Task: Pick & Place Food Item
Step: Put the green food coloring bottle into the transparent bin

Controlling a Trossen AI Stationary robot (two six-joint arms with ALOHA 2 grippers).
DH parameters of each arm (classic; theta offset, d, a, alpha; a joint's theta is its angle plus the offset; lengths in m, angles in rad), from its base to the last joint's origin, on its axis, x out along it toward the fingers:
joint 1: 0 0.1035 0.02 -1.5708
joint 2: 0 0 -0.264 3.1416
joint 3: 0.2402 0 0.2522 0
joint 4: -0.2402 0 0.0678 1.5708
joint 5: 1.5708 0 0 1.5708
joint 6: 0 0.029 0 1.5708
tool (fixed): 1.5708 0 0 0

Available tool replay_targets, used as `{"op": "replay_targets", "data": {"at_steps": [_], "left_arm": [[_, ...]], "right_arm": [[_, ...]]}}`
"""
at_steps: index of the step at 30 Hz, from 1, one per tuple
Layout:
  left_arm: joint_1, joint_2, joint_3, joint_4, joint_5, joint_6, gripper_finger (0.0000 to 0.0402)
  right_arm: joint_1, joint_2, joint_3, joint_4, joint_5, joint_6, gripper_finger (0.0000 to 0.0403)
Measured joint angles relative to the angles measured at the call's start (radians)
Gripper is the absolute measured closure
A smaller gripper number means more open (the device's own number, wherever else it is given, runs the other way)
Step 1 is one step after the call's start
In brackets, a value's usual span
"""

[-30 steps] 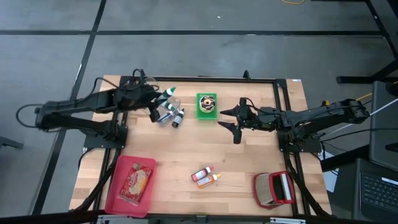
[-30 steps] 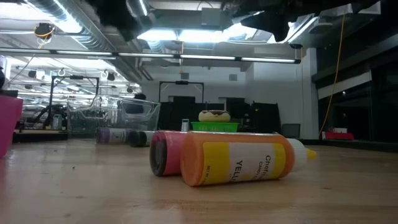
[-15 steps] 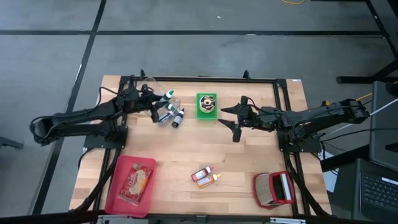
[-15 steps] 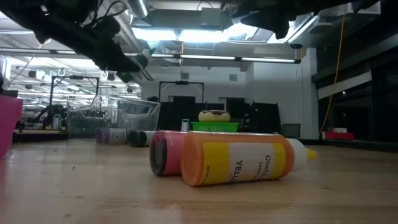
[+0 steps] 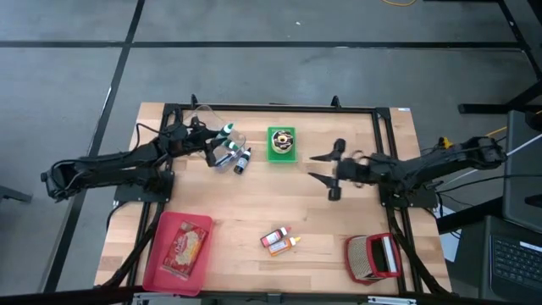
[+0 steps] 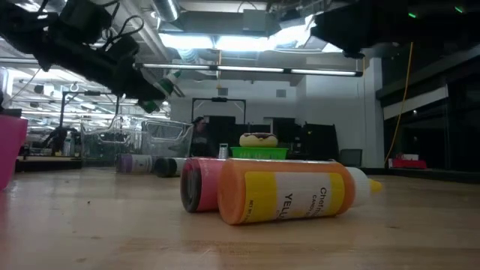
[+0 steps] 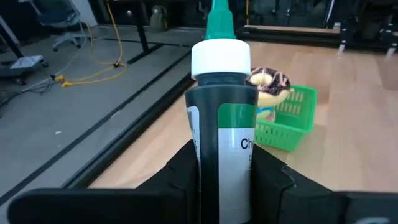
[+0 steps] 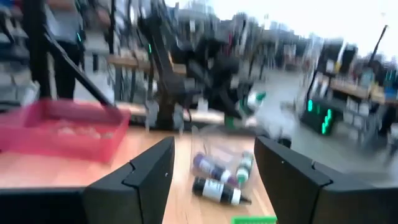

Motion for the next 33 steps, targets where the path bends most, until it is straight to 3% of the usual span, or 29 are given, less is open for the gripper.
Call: {"op": "replay_targets", "data": {"at_steps": [4, 14, 23, 33], "left_arm": [[0.016, 0.0, -0.029, 0.018, 0.004, 0.021, 0.0313], [0.041, 0.0, -0.03, 0.013, 0.033, 0.012, 0.0313], [0.041, 0.0, -0.03, 0.012, 0.058, 0.016, 0.0313], [0.041, 0.0, -0.03, -0.015, 0.091, 0.012, 0.0313]], "right_arm": [[-0.001, -0.088, -0.158, 0.189, -0.031, -0.028, 0.0176], [-0.018, -0.312, -0.35, 0.079, -0.064, 0.035, 0.0176], [-0.058, -0.468, -0.355, 0.02, -0.206, -0.012, 0.0176], [-0.07, -0.796, -0.355, -0.083, -0.286, -0.14, 0.0176]]}}
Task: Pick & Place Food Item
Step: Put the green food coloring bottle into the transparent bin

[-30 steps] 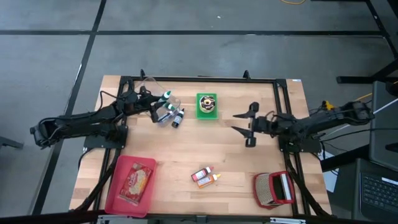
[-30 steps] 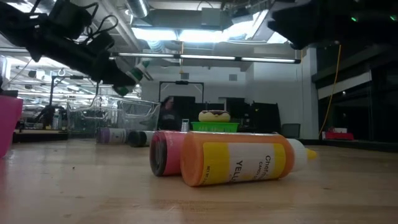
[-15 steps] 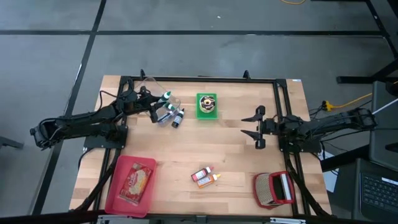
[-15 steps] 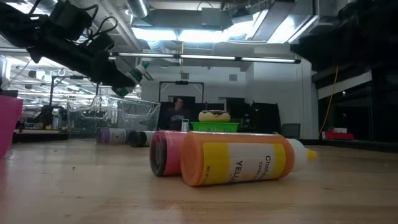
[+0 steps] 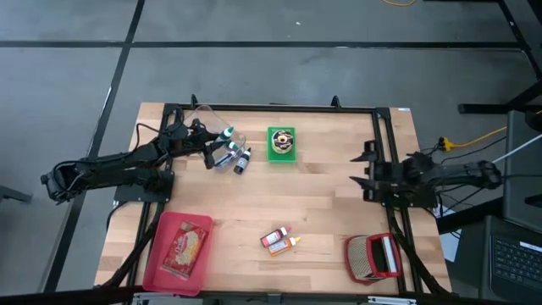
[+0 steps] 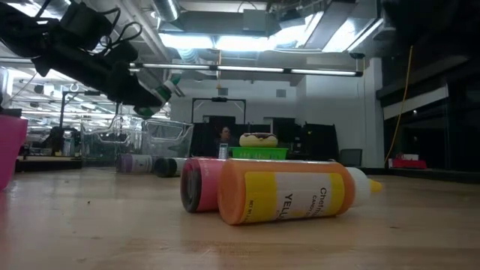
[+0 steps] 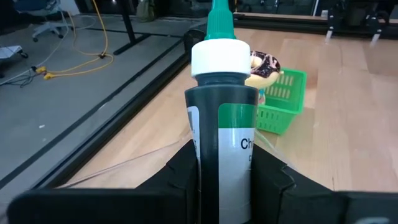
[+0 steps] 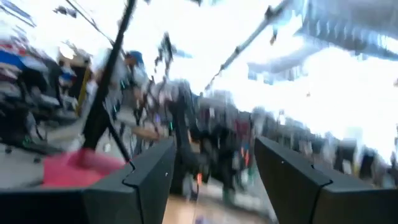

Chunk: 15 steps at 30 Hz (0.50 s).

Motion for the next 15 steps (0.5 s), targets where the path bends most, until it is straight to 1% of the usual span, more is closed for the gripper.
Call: {"op": "replay_targets", "data": {"at_steps": [3, 7, 8, 11, 15], "left_arm": [[0.0, 0.0, 0.0, -0.004, 0.0, 0.0, 0.0313], [0.0, 0.0, 0.0, -0.017, 0.0, 0.0, 0.0313], [0.0, 0.0, 0.0, -0.017, 0.0, 0.0, 0.0313], [0.0, 0.0, 0.0, -0.019, -0.001, -0.004, 0.0313], [0.0, 0.0, 0.0, -0.024, -0.001, -0.004, 0.0313]], "right_arm": [[0.0, -0.109, 0.0, -0.038, -0.066, -0.027, 0.0176], [0.0, -0.236, 0.0, -0.18, -0.069, -0.016, 0.0176], [0.0, -0.251, 0.0, -0.198, -0.06, -0.012, 0.0176], [0.0, -0.249, 0.018, -0.263, -0.001, 0.007, 0.0176], [0.0, -0.249, 0.075, -0.523, 0.157, 0.098, 0.0176]]}}
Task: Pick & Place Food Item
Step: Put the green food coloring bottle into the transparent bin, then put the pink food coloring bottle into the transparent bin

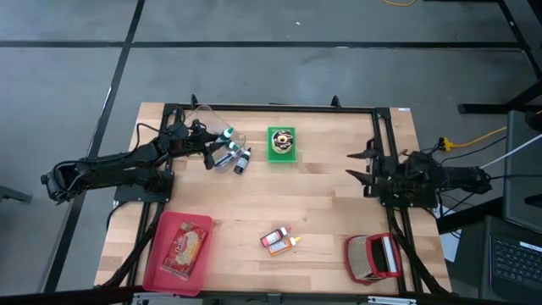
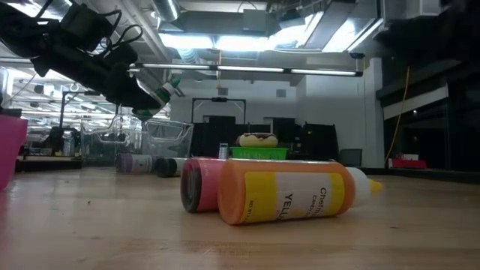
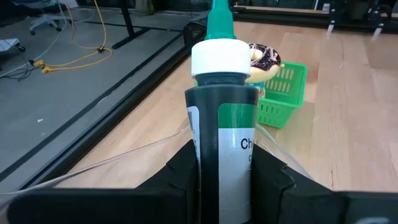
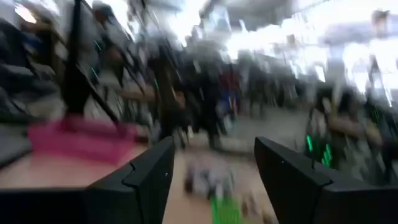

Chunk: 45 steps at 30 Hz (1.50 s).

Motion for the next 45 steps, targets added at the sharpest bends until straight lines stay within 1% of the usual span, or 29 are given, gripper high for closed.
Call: {"op": "replay_targets", "data": {"at_steps": [5, 7, 9, 12, 14, 16, 18, 21, 28, 33, 35, 38, 40, 43, 45], "left_arm": [[0.0, 0.0, 0.0, -0.021, -0.004, 0.005, 0.0313], [0.0, 0.001, 0.0, -0.059, -0.022, 0.015, 0.0313], [0.0, 0.001, 0.0, -0.112, -0.052, 0.032, 0.0313], [0.0, 0.002, 0.0, -0.205, -0.14, 0.055, 0.0313], [0.005, 0.002, 0.0, -0.232, -0.182, 0.057, 0.0313], [0.011, 0.002, 0.0, -0.215, -0.165, 0.057, 0.0312], [0.013, 0.002, 0.0, -0.194, -0.114, 0.055, 0.0307], [0.012, 0.002, 0.0, -0.193, -0.085, 0.026, 0.0288], [0.012, 0.002, 0.0, -0.173, -0.096, -0.003, 0.0218], [0.011, 0.002, 0.0, -0.116, -0.094, -0.004, 0.0184], [-0.001, 0.002, 0.0, -0.069, -0.047, -0.014, 0.0176], [-0.048, 0.002, 0.0, 0.045, 0.113, -0.049, 0.0173], [-0.098, 0.002, 0.002, 0.109, 0.193, -0.08, 0.0176], [-0.183, 0.002, 0.037, 0.111, 0.27, -0.108, 0.0183], [-0.243, 0.011, 0.066, 0.101, 0.339, -0.131, 0.0188]], "right_arm": [[0.0, 0.0, 0.016, -0.177, 0.122, 0.101, 0.0176], [0.0, 0.0, 0.016, -0.2, 0.17, 0.128, 0.0176], [0.0, 0.0, 0.016, -0.211, 0.183, 0.135, 0.0176], [0.0, 0.0, 0.016, -0.201, 0.182, 0.13, 0.0176], [0.0, 0.0, 0.016, -0.201, 0.182, 0.129, 0.0176], [0.0, 0.0, 0.016, -0.201, 0.182, 0.129, 0.0176], [0.0, 0.0, 0.016, -0.199, 0.182, 0.13, 0.0176], [0.0, 0.0, 0.016, -0.185, 0.176, 0.124, 0.0176], [0.0, 0.0, 0.016, -0.155, 0.156, 0.115, 0.0176], [0.0, 0.0, 0.016, -0.155, 0.156, 0.115, 0.0176], [0.0, 0.0, 0.016, -0.155, 0.156, 0.114, 0.0176], [0.0, 0.0, 0.016, -0.155, 0.156, 0.114, 0.0176], [0.0, 0.0, 0.016, -0.155, 0.156, 0.114, 0.0176], [0.0, 0.0, 0.016, -0.155, 0.156, 0.111, 0.0176], [0.0, 0.0, 0.016, -0.152, 0.156, 0.111, 0.0176]]}}
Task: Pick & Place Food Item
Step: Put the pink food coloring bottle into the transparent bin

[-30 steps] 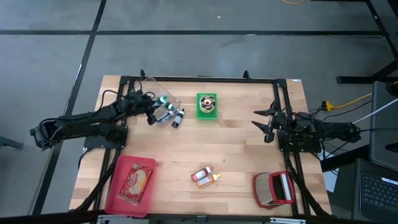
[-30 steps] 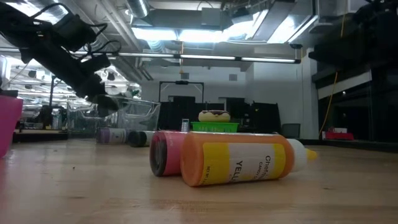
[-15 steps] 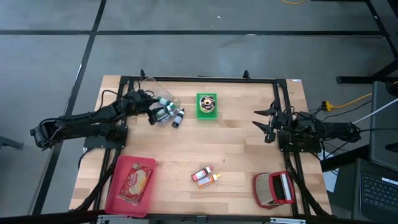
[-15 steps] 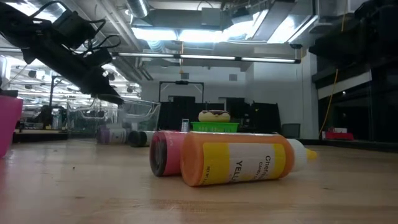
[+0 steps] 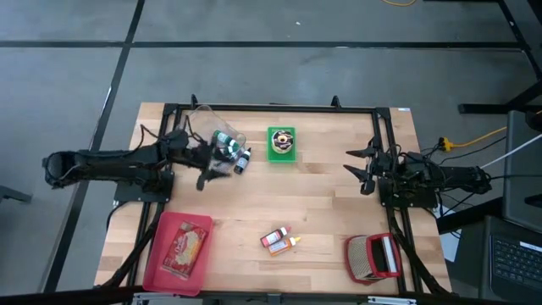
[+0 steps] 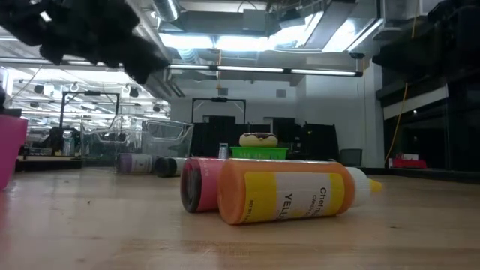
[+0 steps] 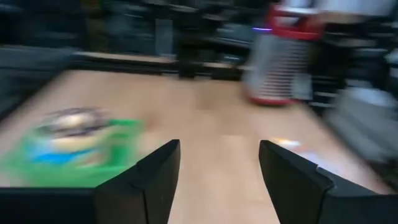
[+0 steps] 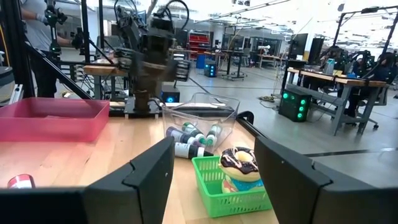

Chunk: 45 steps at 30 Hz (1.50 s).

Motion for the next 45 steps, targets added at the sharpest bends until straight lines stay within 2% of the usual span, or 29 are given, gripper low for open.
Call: {"op": "replay_targets", "data": {"at_steps": [2, 3, 7, 11, 13, 19, 26, 31, 39, 45], "left_arm": [[-0.071, 0.024, 0.033, -0.018, 0.046, -0.016, 0.0193], [-0.111, 0.043, 0.052, -0.018, 0.037, -0.026, 0.0194], [-0.259, 0.166, 0.145, -0.06, -0.138, -0.053, 0.0196], [-0.368, 0.361, 0.261, -0.155, -0.353, -0.113, 0.0195], [-0.415, 0.471, 0.31, -0.178, -0.422, -0.153, 0.0195], [-0.526, 0.74, 0.494, -0.218, -0.381, -0.281, 0.0194], [-0.645, 0.976, 0.778, -0.427, -0.458, -0.425, 0.0194], [-0.684, 1.1, 0.937, -0.54, -0.485, -0.519, 0.0194], [-0.697, 1.214, 0.99, -0.552, -0.484, -0.646, 0.0194], [-0.695, 1.247, 0.99, -0.57, -0.511, -0.678, 0.0194]], "right_arm": [[0.0, 0.0, 0.0, 0.005, 0.0, 0.0, 0.0176], [0.0, 0.0, 0.0, 0.008, 0.0, -0.001, 0.0176], [0.0, 0.0, 0.0, 0.02, 0.0, -0.001, 0.0176], [0.0, 0.0, 0.0, 0.036, 0.0, -0.004, 0.0176], [0.0, 0.0, 0.0, 0.041, -0.005, -0.014, 0.0176], [0.0, 0.0, 0.0, 0.083, -0.037, -0.055, 0.0176], [0.0, 0.0, 0.0, 0.087, -0.091, -0.067, 0.0176], [0.0, 0.0, 0.0, 0.088, -0.136, -0.034, 0.0176], [0.0, 0.0, 0.0, 0.087, -0.229, 0.036, 0.0176], [0.0, 0.0, 0.0, 0.087, -0.236, 0.065, 0.0176]]}}
